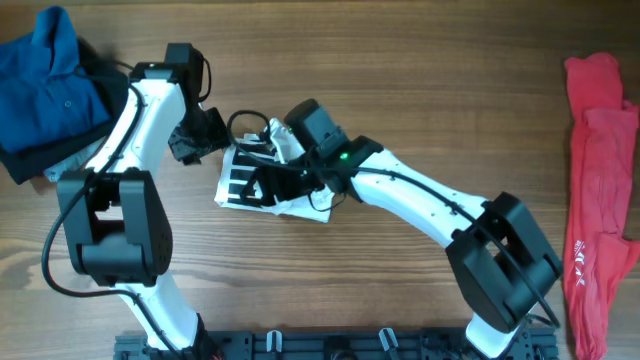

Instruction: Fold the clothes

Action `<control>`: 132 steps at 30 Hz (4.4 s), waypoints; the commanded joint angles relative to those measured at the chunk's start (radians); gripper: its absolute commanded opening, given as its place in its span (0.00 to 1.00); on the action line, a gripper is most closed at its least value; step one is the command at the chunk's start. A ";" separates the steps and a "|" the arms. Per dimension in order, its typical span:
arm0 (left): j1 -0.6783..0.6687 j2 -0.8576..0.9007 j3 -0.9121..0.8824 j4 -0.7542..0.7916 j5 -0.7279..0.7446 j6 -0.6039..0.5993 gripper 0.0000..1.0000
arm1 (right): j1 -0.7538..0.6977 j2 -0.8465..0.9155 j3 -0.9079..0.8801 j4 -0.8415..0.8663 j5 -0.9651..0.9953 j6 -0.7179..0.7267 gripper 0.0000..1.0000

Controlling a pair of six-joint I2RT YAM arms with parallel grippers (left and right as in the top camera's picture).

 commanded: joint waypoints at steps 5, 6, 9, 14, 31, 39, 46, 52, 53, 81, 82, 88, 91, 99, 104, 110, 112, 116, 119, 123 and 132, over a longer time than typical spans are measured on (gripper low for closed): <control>0.001 0.017 -0.015 0.006 0.016 0.024 0.50 | 0.001 0.012 0.008 -0.039 0.079 0.011 0.70; 0.001 0.017 -0.015 0.006 0.016 0.023 0.50 | 0.004 0.012 0.008 -0.040 0.075 0.010 0.69; 0.001 0.017 -0.015 0.006 0.017 0.023 0.50 | 0.017 0.012 0.008 -0.072 0.128 -0.002 0.66; 0.000 0.017 -0.015 0.006 0.031 0.024 0.50 | 0.029 0.012 0.008 -0.137 0.384 -0.002 0.61; 0.000 0.017 -0.015 0.007 0.031 0.024 0.52 | 0.113 0.012 0.008 -0.082 0.476 0.041 0.57; 0.000 0.017 -0.015 0.007 0.031 0.024 0.53 | 0.142 0.017 0.008 -0.084 0.574 0.121 0.49; 0.000 0.017 -0.015 0.007 0.031 0.024 0.53 | 0.142 0.074 0.008 -0.081 0.561 0.150 0.04; 0.000 0.017 -0.015 0.006 0.031 0.024 0.53 | 0.137 0.031 0.008 -0.172 0.578 0.244 0.04; 0.000 0.017 -0.015 0.006 0.031 0.024 0.53 | 0.135 0.014 0.008 -0.204 0.599 0.277 0.04; -0.006 -0.069 -0.012 -0.042 0.203 0.098 0.50 | 0.089 -0.174 0.015 -0.226 0.433 0.092 0.05; -0.010 -0.069 -0.012 -0.040 0.207 0.107 0.50 | 0.087 -0.161 0.015 -0.217 0.422 0.092 0.05; -0.048 -0.067 -0.015 -0.031 0.207 0.130 0.50 | 0.082 -0.055 0.015 -0.154 0.360 0.074 0.04; -0.077 -0.067 -0.018 -0.011 0.206 0.130 0.50 | 0.069 -0.011 0.015 -0.133 0.351 0.076 0.04; -0.136 -0.067 -0.176 0.169 0.206 0.121 0.49 | -0.039 0.014 0.014 -0.140 0.354 0.077 0.04; -0.138 -0.067 -0.309 0.318 0.205 0.098 0.49 | -0.083 0.043 0.013 -0.179 0.355 0.062 0.04; -0.138 -0.067 -0.385 0.388 0.174 0.087 0.49 | -0.119 0.080 0.008 -0.353 0.553 0.133 0.04; -0.138 -0.067 -0.388 0.388 0.152 0.088 0.49 | -0.153 0.073 0.008 -0.395 0.600 0.142 0.04; -0.137 -0.067 -0.388 0.392 0.145 0.088 0.49 | -0.212 0.063 0.008 -0.407 0.599 0.113 0.04; -0.137 -0.067 -0.388 0.392 0.145 0.088 0.49 | -0.249 0.043 0.011 -0.410 0.555 0.035 0.04; -0.137 -0.067 -0.388 0.393 0.145 0.088 0.49 | -0.244 -0.011 0.031 -0.411 0.454 -0.043 0.05; -0.137 -0.067 -0.388 0.393 0.145 0.088 0.50 | -0.216 -0.140 0.048 -0.260 0.209 -0.117 0.06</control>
